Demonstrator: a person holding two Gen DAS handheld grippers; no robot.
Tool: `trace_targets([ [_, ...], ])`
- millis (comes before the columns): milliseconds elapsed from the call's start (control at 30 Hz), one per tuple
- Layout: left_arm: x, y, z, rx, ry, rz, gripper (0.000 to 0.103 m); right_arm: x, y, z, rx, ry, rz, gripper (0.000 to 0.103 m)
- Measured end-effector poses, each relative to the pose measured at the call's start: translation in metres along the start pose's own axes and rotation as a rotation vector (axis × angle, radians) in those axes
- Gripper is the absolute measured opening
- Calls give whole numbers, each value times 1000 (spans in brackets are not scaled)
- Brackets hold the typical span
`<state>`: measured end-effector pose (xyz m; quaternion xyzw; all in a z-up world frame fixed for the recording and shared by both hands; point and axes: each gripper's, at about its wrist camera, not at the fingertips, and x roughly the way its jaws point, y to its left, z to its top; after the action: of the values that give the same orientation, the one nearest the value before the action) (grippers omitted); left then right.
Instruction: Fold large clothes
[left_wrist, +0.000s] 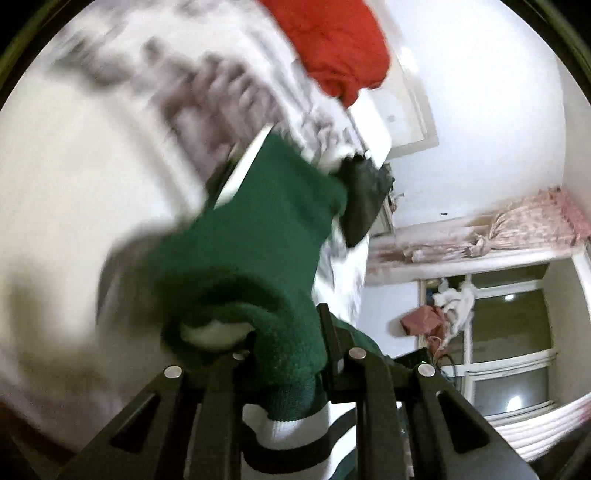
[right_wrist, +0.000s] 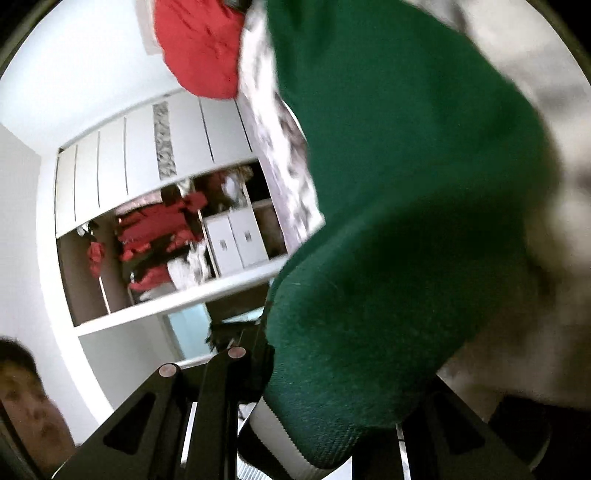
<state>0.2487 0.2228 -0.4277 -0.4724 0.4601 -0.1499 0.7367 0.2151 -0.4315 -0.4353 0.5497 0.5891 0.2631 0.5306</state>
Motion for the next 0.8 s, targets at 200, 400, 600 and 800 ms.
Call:
trace_targets([
  [200,87,-32,117,168,34,80,15,14,47,148,13,-100,-30,18],
  [400,199,-22,196,242,193,301,16,27,23,290,152,-114,-136,20],
  [600,217,-29,216,217,222,198,77,30,17,338,228,-81,-68,56],
  [800,193,-37,227,151,121,88,94,-3,60,339,89,-106,20,76],
])
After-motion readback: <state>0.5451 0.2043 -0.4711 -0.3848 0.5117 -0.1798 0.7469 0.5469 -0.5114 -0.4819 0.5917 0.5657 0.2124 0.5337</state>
